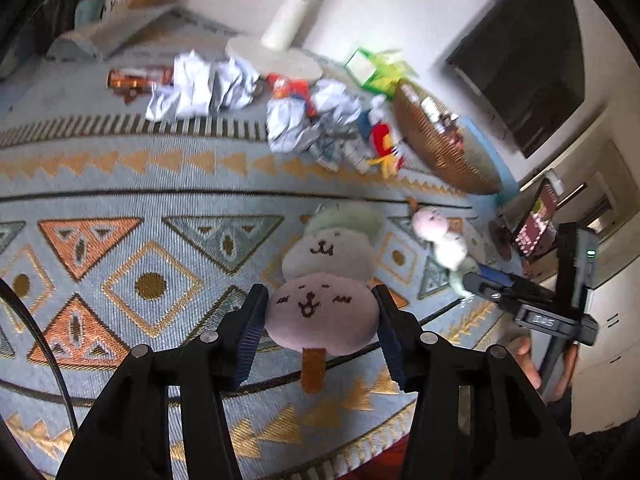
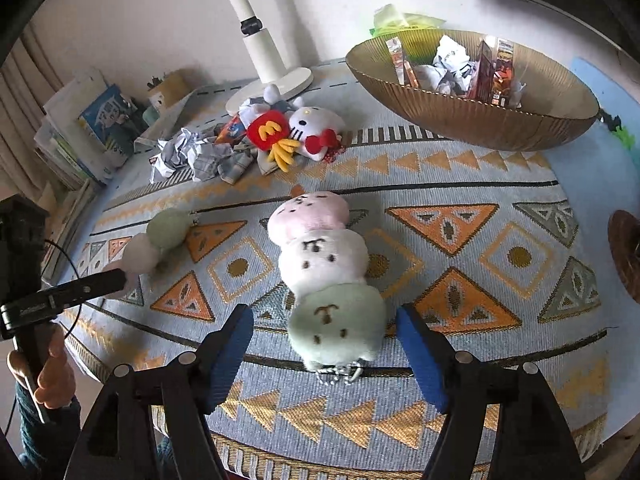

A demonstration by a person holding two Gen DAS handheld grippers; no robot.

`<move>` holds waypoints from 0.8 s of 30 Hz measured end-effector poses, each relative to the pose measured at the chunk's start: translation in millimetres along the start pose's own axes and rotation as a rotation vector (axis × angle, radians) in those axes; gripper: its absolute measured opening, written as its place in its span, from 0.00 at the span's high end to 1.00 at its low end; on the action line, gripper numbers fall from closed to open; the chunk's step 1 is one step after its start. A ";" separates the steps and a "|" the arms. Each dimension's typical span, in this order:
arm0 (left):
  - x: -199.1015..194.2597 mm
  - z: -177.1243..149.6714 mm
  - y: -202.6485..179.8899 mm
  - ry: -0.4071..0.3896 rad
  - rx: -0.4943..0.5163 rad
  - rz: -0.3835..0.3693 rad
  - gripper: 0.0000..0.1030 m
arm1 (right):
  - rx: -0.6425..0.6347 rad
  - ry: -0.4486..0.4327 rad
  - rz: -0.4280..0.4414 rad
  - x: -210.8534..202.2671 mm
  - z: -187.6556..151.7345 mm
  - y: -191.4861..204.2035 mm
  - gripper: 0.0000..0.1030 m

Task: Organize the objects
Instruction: 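Grasp a stack of three plush dolls with the right gripper while the left grasps another stack, then carry both plush stacks to the amber bowl and release them inside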

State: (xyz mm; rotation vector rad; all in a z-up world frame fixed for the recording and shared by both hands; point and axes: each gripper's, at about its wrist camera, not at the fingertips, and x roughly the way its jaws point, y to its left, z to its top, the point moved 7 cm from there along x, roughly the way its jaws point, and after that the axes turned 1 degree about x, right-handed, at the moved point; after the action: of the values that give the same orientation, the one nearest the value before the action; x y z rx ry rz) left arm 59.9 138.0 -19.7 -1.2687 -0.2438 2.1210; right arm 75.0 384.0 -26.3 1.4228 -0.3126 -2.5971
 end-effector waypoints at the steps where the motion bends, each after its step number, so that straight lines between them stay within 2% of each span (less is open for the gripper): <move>1: -3.3 1.5 -2.8 -0.008 0.006 -0.013 0.39 | 0.003 0.000 -0.002 0.1 -0.3 -1.8 0.30; 2: -7.4 2.2 -5.7 -0.014 0.013 -0.029 0.31 | 0.004 0.001 -0.001 0.6 -0.2 -2.6 0.30; 4: -11.5 2.9 -12.0 -0.021 0.023 -0.061 0.03 | 0.010 0.005 0.006 1.3 -0.9 -5.2 0.30; 7: -10.6 2.8 -9.5 -0.030 0.005 -0.063 0.01 | 0.007 0.012 0.017 2.3 -2.9 -5.8 0.30; 10: -2.7 -1.2 -6.7 -0.005 0.023 0.014 0.01 | -0.004 0.012 0.007 1.2 -4.6 -5.9 0.30; 12: 6.3 -6.1 -15.7 0.022 0.076 0.052 0.01 | -0.013 0.006 0.004 -0.9 -4.0 -4.6 0.30; 15: 19.8 -6.7 -26.4 0.023 0.176 0.169 0.01 | -0.036 -0.011 -0.017 -3.7 -1.5 -2.3 0.30; 17: 29.6 -5.7 -26.9 0.036 0.211 0.227 0.05 | -0.052 -0.014 -0.039 -3.0 -0.4 -1.6 0.30; 18: 36.0 -6.1 -26.2 0.055 0.221 0.244 0.14 | -0.058 -0.012 -0.046 -1.8 -0.1 -1.4 0.30; 19: 40.4 -7.2 -25.1 0.073 0.224 0.250 0.28 | -0.062 -0.009 -0.048 -0.4 0.3 -1.3 0.30; 20: 44.1 -8.2 -24.2 0.081 0.238 0.276 0.29 | -0.068 -0.006 -0.050 2.0 1.4 -0.8 0.30; 21: 41.9 -9.0 -26.1 0.066 0.266 0.294 0.43 | -0.075 0.000 -0.056 4.8 2.6 -0.3 0.30; 22: 42.8 -10.3 -29.1 0.075 0.287 0.294 0.49 | -0.082 0.006 -0.069 7.8 3.2 0.1 0.30; 24: 43.1 -10.8 -33.5 0.065 0.297 0.305 0.52 | -0.110 0.015 -0.108 13.6 6.0 1.6 0.30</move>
State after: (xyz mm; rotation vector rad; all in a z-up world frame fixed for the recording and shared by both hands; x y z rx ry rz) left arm 69.6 188.5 -40.9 -1.2541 0.3015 2.2571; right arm 62.8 379.8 -33.8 1.4583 -0.0909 -2.6408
